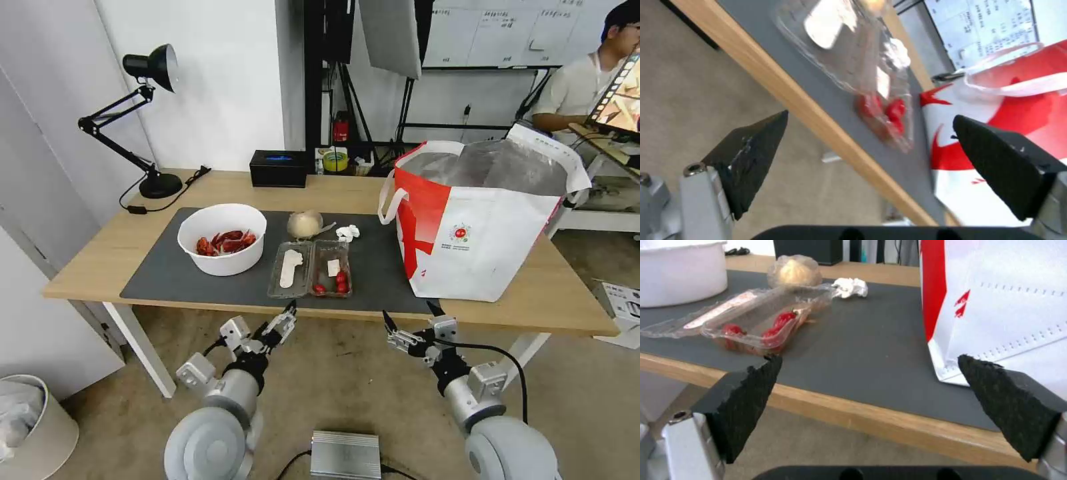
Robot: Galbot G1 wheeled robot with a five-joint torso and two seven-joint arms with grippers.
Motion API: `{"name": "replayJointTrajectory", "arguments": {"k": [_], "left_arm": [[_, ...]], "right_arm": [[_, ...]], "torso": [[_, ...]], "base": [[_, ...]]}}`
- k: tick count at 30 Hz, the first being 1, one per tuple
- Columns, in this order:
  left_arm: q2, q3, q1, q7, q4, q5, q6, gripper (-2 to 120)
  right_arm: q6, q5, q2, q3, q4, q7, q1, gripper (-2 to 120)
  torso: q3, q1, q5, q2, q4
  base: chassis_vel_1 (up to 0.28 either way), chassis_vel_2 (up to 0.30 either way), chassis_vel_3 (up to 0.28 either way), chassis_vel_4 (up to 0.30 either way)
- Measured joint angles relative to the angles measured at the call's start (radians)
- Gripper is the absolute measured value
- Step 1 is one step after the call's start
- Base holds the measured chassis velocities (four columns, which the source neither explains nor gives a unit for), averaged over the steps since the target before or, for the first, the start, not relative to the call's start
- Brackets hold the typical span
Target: Pick up the trash from the table and place it into the takeout bag.
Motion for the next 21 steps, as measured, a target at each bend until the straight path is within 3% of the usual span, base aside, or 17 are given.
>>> {"name": "replayJointTrajectory", "arguments": {"k": [5, 9, 21], "left_arm": [[-0.007, 0.003, -0.050, -0.040, 0.018, -0.103, 0.000, 100], [-0.007, 0.005, -0.074, -0.056, 0.031, -0.129, -0.003, 100], [-0.009, 0.032, -0.203, -0.179, 0.120, -0.187, -0.007, 100]], "right_arm": [[0.002, -0.003, 0.001, 0.001, -0.005, 0.001, -0.001, 100], [0.002, -0.004, 0.001, 0.001, -0.006, 0.001, -0.003, 100], [0.003, -0.008, 0.001, 0.022, -0.002, 0.004, -0.013, 100]], "torso": [[0.000, 0.000, 0.0000, 0.000, 0.0000], [0.000, 0.000, 0.0000, 0.000, 0.0000], [0.000, 0.000, 0.0001, 0.000, 0.0000]], "base": [[0.000, 0.000, 0.000, 0.000], [0.000, 0.000, 0.000, 0.000], [0.000, 0.000, 0.000, 0.000]]}}
